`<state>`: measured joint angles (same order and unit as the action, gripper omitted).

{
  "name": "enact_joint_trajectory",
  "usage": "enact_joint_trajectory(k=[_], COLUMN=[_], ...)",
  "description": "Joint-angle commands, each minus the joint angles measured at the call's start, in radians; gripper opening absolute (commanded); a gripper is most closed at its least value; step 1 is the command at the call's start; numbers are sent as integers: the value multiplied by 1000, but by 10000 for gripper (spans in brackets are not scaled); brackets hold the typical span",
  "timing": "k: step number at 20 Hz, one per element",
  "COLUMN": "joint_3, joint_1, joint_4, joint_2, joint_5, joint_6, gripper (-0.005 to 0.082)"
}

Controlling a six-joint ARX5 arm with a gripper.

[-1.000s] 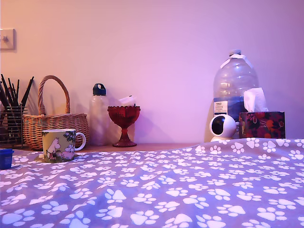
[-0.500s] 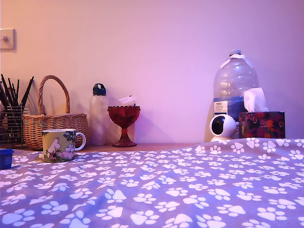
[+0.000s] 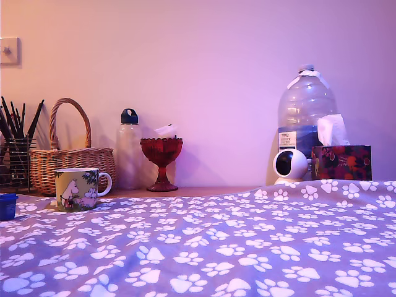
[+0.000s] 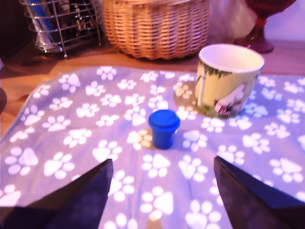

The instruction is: Pick the coffee capsule and then drop it inside the coffee cup in front of you

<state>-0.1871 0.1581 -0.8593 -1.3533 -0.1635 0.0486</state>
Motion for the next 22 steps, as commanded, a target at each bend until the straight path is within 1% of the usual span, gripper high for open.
enact_joint_trajectory(k=[1,10,15,20,22], joint_3=[2,2,2,-4,-25], joint_1=[0,0,0,0,0], joint_4=[-20,-101,-179,-288,-298], joint_2=[-22,-91,-170,-256,-293], joint_5=[-5,-5,-5,-5,-5], joint_6=[-14,-16,-16,-14,-14], gripper=[614,614,614,614,614])
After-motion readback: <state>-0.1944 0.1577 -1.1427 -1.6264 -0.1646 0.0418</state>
